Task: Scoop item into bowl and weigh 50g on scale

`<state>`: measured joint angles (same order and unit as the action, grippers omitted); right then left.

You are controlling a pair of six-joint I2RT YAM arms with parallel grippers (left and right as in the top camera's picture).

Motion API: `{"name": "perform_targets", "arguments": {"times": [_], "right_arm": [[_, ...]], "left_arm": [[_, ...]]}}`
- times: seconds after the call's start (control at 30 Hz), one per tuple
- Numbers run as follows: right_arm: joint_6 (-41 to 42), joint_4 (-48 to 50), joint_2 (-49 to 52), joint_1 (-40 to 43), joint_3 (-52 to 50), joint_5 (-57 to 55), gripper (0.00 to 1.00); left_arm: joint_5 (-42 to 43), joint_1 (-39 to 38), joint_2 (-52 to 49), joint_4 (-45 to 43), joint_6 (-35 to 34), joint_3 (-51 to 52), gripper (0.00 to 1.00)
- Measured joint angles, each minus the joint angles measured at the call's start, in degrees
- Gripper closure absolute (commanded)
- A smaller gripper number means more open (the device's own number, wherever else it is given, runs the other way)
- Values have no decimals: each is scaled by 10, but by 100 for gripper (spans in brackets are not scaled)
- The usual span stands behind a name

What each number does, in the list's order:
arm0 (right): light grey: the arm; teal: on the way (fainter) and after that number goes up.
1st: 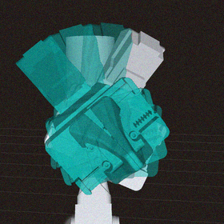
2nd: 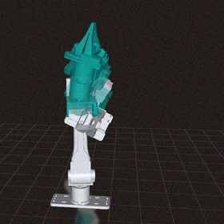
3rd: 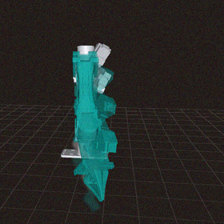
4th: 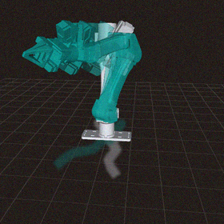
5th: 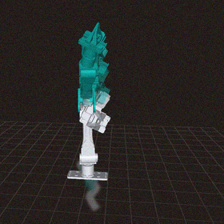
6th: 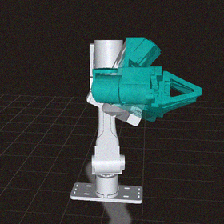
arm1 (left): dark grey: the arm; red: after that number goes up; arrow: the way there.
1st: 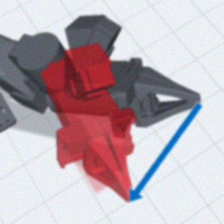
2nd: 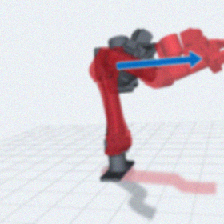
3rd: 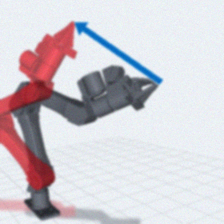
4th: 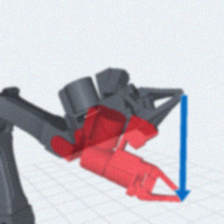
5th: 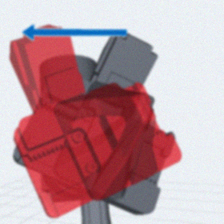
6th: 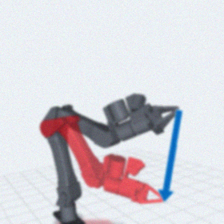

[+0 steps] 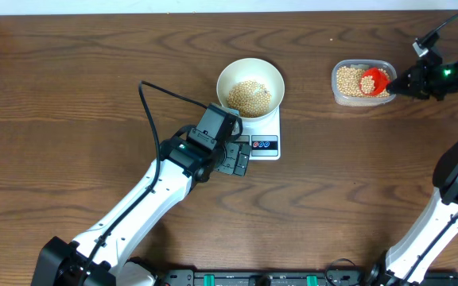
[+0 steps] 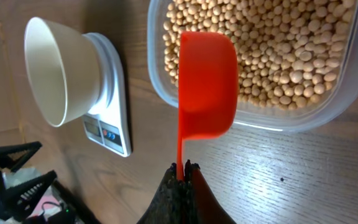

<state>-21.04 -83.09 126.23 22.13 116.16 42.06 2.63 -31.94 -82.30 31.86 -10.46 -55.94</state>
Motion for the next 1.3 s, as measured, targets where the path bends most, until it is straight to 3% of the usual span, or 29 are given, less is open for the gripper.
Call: {"name": "perform_targets", "arguments": {"times": [1.3], "right_arm": [[-27,-17,0,6,0,166,99]], "left_arm": [[0,0,0,0,0,0,0]]}}
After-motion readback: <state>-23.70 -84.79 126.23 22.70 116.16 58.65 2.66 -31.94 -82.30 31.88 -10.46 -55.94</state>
